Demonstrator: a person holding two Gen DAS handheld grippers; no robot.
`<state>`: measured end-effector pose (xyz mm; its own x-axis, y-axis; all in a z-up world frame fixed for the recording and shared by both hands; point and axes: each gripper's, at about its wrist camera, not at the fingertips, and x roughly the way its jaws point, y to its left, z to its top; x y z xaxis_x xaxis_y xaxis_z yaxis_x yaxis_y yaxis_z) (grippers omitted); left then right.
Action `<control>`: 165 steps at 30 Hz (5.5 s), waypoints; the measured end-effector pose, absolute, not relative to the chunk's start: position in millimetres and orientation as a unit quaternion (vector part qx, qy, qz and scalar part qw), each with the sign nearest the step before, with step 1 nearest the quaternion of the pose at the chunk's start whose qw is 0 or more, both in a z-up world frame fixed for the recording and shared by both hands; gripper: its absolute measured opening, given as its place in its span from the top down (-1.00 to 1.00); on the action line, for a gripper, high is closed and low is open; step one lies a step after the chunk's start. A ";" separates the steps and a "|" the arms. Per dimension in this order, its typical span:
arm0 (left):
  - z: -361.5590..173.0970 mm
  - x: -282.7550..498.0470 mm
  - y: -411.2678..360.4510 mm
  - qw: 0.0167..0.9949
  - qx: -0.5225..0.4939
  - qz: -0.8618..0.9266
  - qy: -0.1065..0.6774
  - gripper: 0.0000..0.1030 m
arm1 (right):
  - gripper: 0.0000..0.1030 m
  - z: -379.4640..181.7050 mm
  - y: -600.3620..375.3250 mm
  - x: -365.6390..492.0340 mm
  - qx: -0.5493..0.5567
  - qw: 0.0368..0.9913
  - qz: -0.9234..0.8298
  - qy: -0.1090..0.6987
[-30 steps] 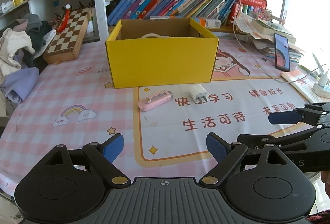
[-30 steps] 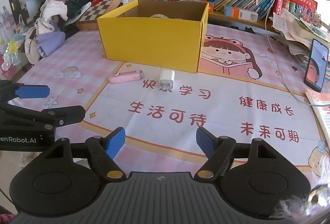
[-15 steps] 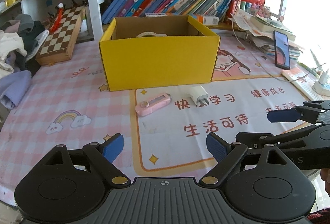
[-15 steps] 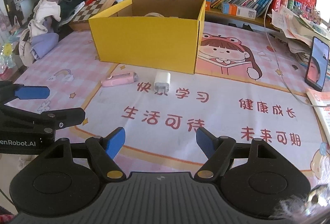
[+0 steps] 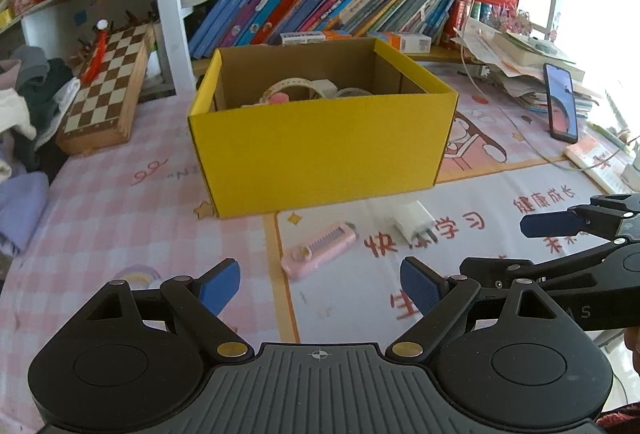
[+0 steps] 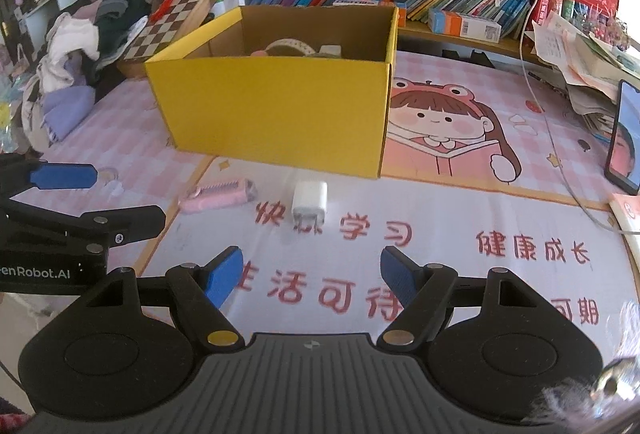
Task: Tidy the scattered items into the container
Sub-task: 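Move the left tool toward the pink item while the right tool approaches the white charger, then grasp the pink item with the left tool while the right tool grasps the white charger, then lift the pink item and white charger and carry them over the yellow box, then lower the pink item and charger into the yellow box and open both tools, then withdraw both tools from the box back over the table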
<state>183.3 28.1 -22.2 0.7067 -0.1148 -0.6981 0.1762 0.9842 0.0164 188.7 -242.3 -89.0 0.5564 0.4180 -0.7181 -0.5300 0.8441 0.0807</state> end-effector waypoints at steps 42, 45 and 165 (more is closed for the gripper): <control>-79.6 270.7 38.9 0.860 0.127 -0.213 0.446 0.25 | 0.36 -126.5 -186.2 272.4 -0.061 0.846 0.237 0.474; -80.1 271.8 40.3 0.859 0.125 -0.220 0.445 0.30 | 0.42 -127.2 -184.7 272.7 -0.063 0.846 0.235 0.475; 45.7 150.2 20.7 0.967 0.044 -0.047 0.245 -0.30 | -0.15 -11.2 -237.8 202.7 -0.096 0.885 0.360 0.278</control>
<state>150.2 20.7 45.7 0.8758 -0.0701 -0.4776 0.1128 0.9917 0.0612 202.7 -237.8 -11.2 0.5865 0.5835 -0.5618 -0.6899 0.7232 0.0309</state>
